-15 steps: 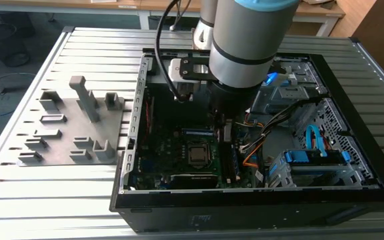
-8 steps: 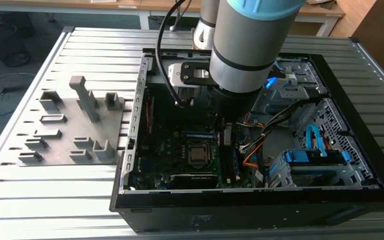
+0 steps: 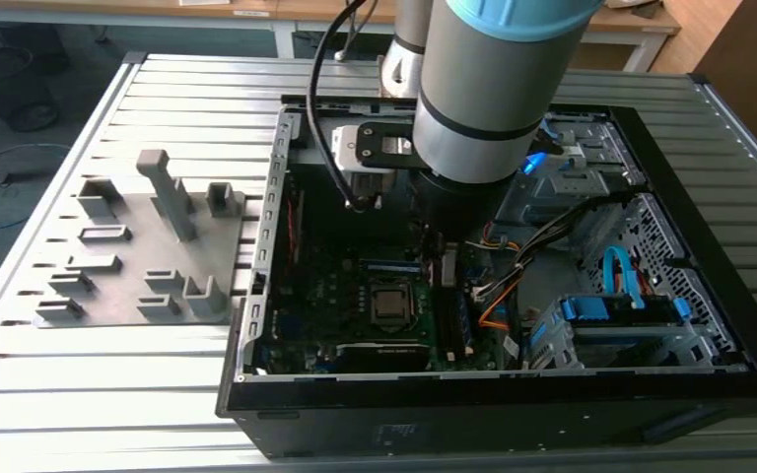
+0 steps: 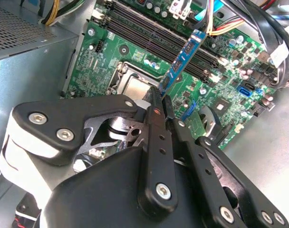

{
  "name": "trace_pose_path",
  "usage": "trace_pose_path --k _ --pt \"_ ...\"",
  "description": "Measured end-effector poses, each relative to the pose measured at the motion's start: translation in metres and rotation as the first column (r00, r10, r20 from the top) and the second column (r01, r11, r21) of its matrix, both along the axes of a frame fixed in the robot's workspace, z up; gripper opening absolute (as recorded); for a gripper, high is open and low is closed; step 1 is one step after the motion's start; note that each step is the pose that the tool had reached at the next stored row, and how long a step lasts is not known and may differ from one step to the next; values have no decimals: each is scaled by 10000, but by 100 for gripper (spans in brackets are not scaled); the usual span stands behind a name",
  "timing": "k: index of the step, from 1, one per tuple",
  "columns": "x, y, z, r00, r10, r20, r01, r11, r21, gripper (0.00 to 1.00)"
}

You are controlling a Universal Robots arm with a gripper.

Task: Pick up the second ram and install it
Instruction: 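Insert the second ram into the second slot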

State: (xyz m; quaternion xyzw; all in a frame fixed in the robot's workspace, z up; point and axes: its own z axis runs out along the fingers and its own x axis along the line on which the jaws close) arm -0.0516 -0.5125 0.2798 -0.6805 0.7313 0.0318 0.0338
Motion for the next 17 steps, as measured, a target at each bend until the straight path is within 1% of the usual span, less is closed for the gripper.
trace_pose_path --k 6,9,13,17 --pt "0 0 -1 10000 -53 0 53 10000 0 14" --pt "0 0 -2 9994 -357 0 357 9994 1 14" --pt "0 0 -3 9951 -986 0 986 9951 -1 14" --pt "0 0 -5 9883 -1528 0 1528 9883 0 14"
